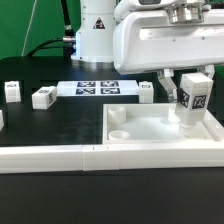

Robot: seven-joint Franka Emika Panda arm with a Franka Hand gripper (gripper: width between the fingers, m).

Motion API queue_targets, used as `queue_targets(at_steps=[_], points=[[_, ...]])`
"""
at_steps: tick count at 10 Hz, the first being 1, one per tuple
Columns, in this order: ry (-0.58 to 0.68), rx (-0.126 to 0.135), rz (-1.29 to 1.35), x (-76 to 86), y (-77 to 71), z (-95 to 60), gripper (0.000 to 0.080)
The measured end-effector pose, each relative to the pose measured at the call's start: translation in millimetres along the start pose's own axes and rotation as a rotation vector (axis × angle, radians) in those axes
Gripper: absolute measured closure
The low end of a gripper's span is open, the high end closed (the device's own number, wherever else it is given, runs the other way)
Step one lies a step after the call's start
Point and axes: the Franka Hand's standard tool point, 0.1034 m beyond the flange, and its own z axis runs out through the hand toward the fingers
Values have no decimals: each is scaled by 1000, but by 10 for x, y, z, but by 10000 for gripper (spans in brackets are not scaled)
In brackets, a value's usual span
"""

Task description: Assemble one leg

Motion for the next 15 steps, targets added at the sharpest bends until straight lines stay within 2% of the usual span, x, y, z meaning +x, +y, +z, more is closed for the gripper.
queue_targets(at_steps=[5,8,11,12,13,14,15], points=[[9,10,-23,-120,-217,40,512],[23,8,-24,-150,-225,86,512],[112,-7,-24,-146,-224,88,512],[111,-7,-27,-144,-224,88,460],[111,-7,-29,-145,-225,89,328],[111,-7,-30,-145,-224,89,328],[111,-7,-31,-144,-224,89,185]])
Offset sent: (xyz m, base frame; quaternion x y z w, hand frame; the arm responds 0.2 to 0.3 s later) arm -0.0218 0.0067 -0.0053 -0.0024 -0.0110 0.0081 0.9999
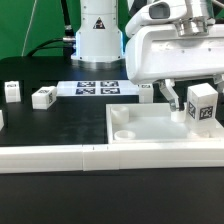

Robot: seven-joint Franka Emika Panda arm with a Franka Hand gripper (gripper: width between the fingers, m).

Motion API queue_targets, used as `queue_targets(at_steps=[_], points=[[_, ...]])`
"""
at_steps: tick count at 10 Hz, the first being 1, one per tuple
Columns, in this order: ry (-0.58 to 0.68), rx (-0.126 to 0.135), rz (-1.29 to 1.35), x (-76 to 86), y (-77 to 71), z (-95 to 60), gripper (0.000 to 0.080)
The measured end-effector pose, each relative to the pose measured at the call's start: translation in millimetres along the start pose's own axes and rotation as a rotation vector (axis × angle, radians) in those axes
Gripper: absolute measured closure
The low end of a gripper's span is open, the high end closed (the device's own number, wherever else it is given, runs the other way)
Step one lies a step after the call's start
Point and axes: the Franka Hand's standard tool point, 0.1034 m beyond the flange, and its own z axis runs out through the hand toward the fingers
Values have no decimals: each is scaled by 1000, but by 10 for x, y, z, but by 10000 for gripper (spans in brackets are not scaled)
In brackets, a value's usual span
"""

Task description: Assemble one leg

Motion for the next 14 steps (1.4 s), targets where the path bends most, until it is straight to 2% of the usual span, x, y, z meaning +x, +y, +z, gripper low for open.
queue_targets(at_steps=[1,5,7,8,11,12,13,14], points=[[0,0,0,0,0,0,161],[-3,-1,-8,6,15,-7,151],[-6,-9,-24,96,142,-126,151],[-5,-9,-24,134,148,-163,151],[-96,14,-27,66,81,-127,151],[-211,40,-19,35,20,-128,151],[-262,50,-18,85,28,-131,151],[-374,67,-5,24,32,-142,151]])
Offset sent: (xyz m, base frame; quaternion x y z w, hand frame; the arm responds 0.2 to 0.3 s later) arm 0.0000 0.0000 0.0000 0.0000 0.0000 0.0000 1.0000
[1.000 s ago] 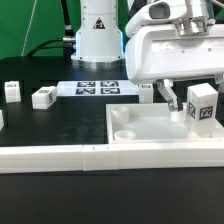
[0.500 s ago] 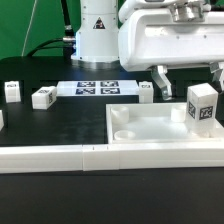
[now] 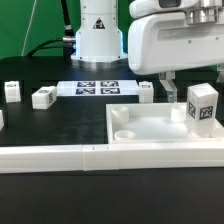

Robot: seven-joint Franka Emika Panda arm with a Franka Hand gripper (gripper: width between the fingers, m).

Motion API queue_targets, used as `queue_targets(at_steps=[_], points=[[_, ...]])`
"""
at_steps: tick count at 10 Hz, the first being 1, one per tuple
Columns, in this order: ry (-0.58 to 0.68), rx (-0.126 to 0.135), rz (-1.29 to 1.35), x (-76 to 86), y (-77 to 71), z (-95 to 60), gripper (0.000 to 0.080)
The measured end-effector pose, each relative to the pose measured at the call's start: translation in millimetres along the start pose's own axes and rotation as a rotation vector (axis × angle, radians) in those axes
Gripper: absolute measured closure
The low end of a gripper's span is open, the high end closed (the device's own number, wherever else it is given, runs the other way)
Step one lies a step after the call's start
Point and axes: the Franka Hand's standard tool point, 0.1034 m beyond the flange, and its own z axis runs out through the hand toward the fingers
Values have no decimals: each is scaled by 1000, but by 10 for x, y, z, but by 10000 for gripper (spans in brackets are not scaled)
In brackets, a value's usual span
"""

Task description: Assemble one leg

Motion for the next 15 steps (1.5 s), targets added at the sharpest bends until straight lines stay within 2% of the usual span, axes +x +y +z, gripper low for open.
queue_targets(at_steps=[2,3,4,7,10,12,15], points=[[-166,24,32,-58,35,-24,151],[-306,49,35,-107,44,-45,151],[-362,59,36,-80,21,-38,151],[-333,58,24,3,67,-71,151],[-297,55,29,186,194,-140,151],[-289,53,33,275,190,-72,151],[-302,54,39,250,110,14,151]])
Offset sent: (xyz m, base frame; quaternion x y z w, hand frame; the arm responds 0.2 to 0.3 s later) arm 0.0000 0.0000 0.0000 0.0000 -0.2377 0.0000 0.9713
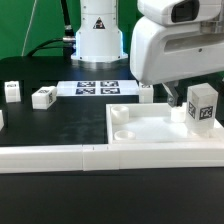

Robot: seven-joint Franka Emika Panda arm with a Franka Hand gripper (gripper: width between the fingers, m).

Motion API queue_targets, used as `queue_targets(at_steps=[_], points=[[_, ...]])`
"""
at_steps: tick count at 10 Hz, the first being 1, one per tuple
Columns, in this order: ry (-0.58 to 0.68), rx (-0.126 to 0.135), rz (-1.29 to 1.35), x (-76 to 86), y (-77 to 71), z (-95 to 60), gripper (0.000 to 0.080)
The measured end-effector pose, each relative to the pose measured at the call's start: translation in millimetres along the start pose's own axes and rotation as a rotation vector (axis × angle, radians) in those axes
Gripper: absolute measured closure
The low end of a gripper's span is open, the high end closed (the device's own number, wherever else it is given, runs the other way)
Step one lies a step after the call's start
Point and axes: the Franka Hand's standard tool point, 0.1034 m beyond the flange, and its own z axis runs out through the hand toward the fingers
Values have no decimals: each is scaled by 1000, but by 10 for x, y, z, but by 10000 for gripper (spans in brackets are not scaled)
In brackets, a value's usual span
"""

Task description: Assemble one leg

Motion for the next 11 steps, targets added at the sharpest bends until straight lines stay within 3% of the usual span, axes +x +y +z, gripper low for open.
queue_targets(at_steps=[4,6,8,11], points=[[-7,2,2,-25,8,38,151],[-7,2,2,-26,9,38,464],[-7,2,2,-26,9,38,505],[-7,2,14,-26,8,38,505]])
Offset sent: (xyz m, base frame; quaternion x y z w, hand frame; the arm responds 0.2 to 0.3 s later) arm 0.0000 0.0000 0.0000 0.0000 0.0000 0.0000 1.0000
